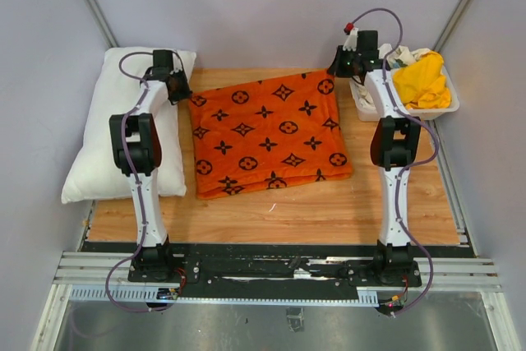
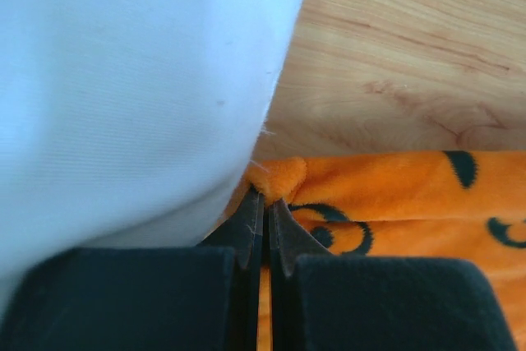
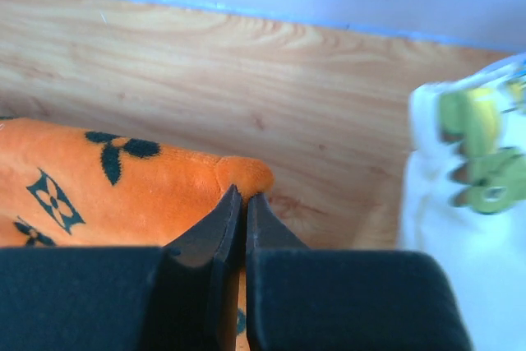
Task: Remove the pillowcase from the pillow
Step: Fold the pillowcase at the center of the board.
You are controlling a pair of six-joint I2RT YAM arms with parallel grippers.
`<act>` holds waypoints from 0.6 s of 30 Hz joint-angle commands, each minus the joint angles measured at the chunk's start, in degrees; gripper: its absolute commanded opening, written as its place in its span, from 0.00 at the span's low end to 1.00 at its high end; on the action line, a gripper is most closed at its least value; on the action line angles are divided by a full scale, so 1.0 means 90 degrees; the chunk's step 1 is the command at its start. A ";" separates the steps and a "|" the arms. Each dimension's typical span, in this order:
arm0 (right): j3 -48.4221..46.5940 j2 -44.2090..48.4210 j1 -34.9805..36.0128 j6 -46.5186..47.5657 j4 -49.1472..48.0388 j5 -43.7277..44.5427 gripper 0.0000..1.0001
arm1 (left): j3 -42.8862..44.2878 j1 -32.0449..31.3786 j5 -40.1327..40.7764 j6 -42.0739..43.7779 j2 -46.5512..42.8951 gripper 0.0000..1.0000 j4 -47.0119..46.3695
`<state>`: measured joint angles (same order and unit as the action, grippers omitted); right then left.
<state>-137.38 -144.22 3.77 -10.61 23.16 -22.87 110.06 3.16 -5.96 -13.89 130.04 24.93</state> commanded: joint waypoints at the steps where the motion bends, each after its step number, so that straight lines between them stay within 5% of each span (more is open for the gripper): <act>1: -0.0467 0.0438 -0.0389 -0.0204 -0.0171 -0.0110 0.01 | 0.0394 -0.0116 0.0154 0.0425 -0.0232 0.00 -0.0458; 11: 0.0555 0.1302 -0.0468 -0.0019 -0.0360 -0.0184 0.01 | 0.0828 -0.0245 0.0080 0.0481 -0.0270 0.00 -0.0287; 18: 0.2363 0.2389 -0.0468 -0.0064 -0.0987 -0.0147 0.01 | -0.0694 -0.0775 0.0843 0.0988 -0.1421 0.00 -0.1219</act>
<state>-122.91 -128.95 0.75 -11.70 18.87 -24.45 109.78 -0.58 -4.29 -9.04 125.75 20.12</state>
